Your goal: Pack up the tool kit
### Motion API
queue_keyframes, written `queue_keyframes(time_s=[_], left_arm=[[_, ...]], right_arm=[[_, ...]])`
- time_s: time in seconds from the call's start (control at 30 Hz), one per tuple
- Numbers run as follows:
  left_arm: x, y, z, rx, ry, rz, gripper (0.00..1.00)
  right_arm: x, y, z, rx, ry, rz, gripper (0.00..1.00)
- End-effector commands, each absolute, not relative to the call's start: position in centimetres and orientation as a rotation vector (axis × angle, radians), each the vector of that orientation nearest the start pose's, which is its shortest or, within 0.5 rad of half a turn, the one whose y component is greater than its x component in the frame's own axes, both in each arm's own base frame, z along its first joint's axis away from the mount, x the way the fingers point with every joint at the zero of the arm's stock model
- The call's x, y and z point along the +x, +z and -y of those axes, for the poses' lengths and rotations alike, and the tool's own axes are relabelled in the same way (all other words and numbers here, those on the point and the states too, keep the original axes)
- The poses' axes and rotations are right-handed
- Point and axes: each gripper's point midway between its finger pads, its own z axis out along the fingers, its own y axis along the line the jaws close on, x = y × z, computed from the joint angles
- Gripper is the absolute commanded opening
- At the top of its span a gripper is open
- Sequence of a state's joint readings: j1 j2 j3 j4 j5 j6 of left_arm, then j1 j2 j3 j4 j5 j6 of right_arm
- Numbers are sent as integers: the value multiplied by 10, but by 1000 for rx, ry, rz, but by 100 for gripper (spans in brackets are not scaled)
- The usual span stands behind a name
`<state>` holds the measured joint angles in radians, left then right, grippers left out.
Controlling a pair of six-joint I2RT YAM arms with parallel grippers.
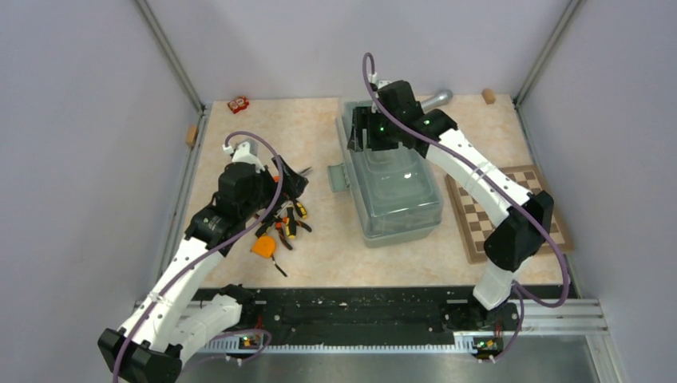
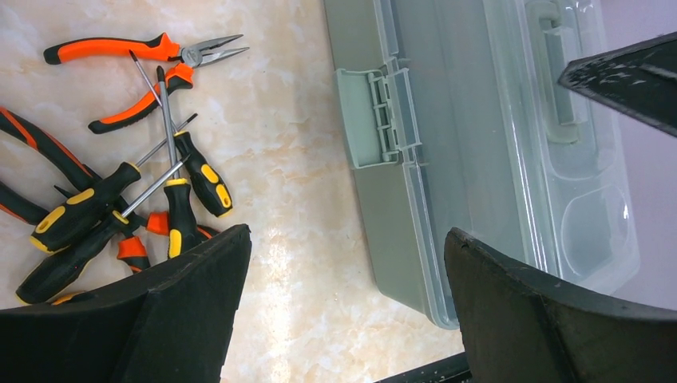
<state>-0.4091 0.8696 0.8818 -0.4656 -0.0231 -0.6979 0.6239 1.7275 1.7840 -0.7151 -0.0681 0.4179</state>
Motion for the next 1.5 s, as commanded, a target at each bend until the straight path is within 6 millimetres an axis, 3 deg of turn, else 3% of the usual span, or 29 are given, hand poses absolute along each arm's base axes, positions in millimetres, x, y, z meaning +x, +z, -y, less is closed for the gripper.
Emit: queue_keyframes(time_s=[0.0, 0.23, 0.37, 0.53, 0.77, 0.97, 1.13, 1.27, 1.47], left_arm=[[277, 253, 142, -288, -659, -2023, 95], [278, 250, 142, -287, -652, -2029, 95], [280, 250, 142, -284, -650, -2029, 95], [280, 253, 144, -279, -660, -2023, 95], [279, 253, 144, -284, -662, -2025, 95], [281, 255, 147, -284, -680, -2023, 95], [282, 253, 150, -290, -697, -2029, 95], [281, 254, 157, -273, -743, -2038, 95], [283, 258, 163, -263, -773, -2036, 95]], right_arm=[[375, 249, -294, -267, 558, -2353, 70], [373, 220, -292, -281, 488, -2452, 72], [363, 213, -312, -332, 643, -2480, 71], [356, 227, -332, -279, 959, -2438, 63], [365, 264, -325, -160, 1265, -2281, 54], [367, 283, -320, -140, 1375, -2198, 44], [367, 288, -317, -117, 1454, -2170, 27], [372, 294, -308, -93, 1484, -2125, 21], [371, 299, -306, -106, 1509, -2094, 21]])
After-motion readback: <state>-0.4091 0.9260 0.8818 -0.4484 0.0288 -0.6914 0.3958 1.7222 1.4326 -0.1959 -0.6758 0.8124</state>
